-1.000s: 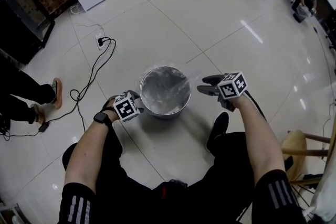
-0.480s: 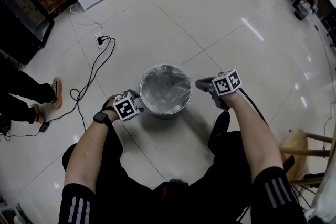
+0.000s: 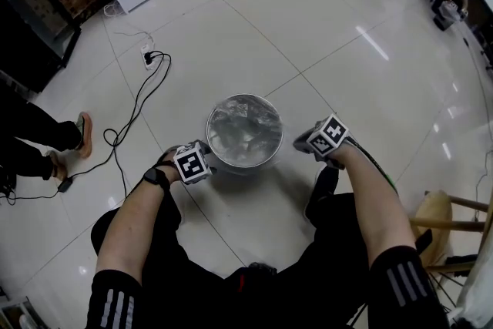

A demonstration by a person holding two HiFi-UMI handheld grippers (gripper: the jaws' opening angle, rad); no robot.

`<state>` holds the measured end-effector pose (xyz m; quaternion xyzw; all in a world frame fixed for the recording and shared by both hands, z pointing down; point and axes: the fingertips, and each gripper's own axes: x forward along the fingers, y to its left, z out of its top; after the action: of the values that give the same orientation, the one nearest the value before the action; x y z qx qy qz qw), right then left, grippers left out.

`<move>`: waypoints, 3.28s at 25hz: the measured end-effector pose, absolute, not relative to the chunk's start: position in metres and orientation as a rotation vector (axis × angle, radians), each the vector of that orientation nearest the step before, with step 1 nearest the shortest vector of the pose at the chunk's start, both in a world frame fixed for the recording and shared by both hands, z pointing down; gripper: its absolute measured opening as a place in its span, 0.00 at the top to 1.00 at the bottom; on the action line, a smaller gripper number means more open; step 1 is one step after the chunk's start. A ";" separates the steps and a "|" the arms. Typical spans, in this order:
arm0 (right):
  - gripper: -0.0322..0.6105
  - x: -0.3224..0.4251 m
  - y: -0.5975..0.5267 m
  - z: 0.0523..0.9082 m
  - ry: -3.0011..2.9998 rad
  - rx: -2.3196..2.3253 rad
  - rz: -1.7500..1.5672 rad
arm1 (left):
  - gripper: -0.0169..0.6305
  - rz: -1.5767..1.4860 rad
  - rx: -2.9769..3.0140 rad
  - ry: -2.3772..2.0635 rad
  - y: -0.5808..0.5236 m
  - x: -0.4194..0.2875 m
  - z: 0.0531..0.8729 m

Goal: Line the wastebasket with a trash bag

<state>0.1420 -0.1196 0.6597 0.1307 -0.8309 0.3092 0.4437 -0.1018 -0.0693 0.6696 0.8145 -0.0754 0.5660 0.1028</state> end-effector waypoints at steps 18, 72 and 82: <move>0.86 0.123 -0.138 0.711 -1.938 0.349 0.636 | 0.60 1.681 2.290 -0.192 -0.067 -0.112 0.705; 0.67 0.066 -0.278 0.601 -2.351 0.609 0.712 | 0.68 1.209 2.482 -0.670 -0.258 -0.095 0.556; 0.87 0.052 -0.273 0.622 -2.313 0.444 0.783 | 0.80 1.235 2.321 -0.605 -0.266 -0.110 0.615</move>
<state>0.0523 -0.2734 0.6222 0.1691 -0.8817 0.2984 0.3241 -0.1101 -0.2663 0.6154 0.8392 -0.2188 0.4465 0.2201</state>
